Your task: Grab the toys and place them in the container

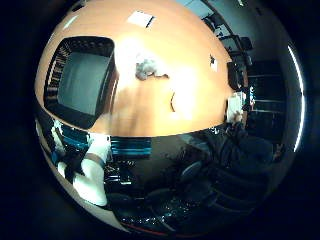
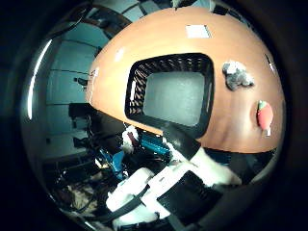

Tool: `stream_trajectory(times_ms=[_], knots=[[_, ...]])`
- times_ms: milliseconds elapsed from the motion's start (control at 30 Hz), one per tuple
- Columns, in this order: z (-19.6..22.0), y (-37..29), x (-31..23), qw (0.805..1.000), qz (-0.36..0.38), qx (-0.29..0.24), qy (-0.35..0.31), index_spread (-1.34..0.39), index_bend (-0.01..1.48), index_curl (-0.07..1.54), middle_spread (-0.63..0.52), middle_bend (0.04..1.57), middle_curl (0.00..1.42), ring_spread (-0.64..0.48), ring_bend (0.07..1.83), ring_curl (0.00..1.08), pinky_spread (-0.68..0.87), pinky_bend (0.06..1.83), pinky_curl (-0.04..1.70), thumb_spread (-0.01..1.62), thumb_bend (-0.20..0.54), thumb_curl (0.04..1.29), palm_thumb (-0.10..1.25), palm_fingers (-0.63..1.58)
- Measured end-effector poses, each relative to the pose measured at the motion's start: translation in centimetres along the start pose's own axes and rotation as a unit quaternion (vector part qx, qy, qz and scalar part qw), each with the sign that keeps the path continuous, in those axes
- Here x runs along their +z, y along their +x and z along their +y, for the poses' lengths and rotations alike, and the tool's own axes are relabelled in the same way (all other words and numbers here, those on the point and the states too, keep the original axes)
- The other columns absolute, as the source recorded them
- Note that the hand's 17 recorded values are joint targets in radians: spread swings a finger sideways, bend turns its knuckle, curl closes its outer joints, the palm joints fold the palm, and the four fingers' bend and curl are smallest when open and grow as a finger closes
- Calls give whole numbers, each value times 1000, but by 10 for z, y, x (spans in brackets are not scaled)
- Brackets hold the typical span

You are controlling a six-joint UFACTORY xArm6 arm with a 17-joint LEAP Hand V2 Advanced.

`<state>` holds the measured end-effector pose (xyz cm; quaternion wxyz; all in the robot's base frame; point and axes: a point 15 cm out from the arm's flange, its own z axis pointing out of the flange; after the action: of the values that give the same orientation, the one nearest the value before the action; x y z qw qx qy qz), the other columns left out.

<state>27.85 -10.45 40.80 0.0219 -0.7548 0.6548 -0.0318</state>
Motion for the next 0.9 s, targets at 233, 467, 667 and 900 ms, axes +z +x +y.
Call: stream_trajectory(times_ms=[233, 467, 667, 900], knots=[[3, 54, -16, 1000, 13, 24, 4, -407, 153, 265, -3, 199, 333, 156, 354, 225, 383, 424, 259, 1074, -24, 284, 546, 106], [19, 116, -30, 997, 34, 67, -5, -406, 152, 261, -2, 199, 334, 157, 349, 235, 385, 413, 276, 1061, -24, 285, 539, 105], [34, 175, -28, 993, 39, 110, -17, -404, 153, 259, 10, 198, 335, 171, 342, 240, 385, 412, 286, 1058, -22, 283, 534, 101], [70, 257, 9, 983, 30, 175, -40, -397, 155, 259, 12, 200, 336, 173, 330, 244, 385, 402, 292, 1053, -24, 282, 536, 99]])
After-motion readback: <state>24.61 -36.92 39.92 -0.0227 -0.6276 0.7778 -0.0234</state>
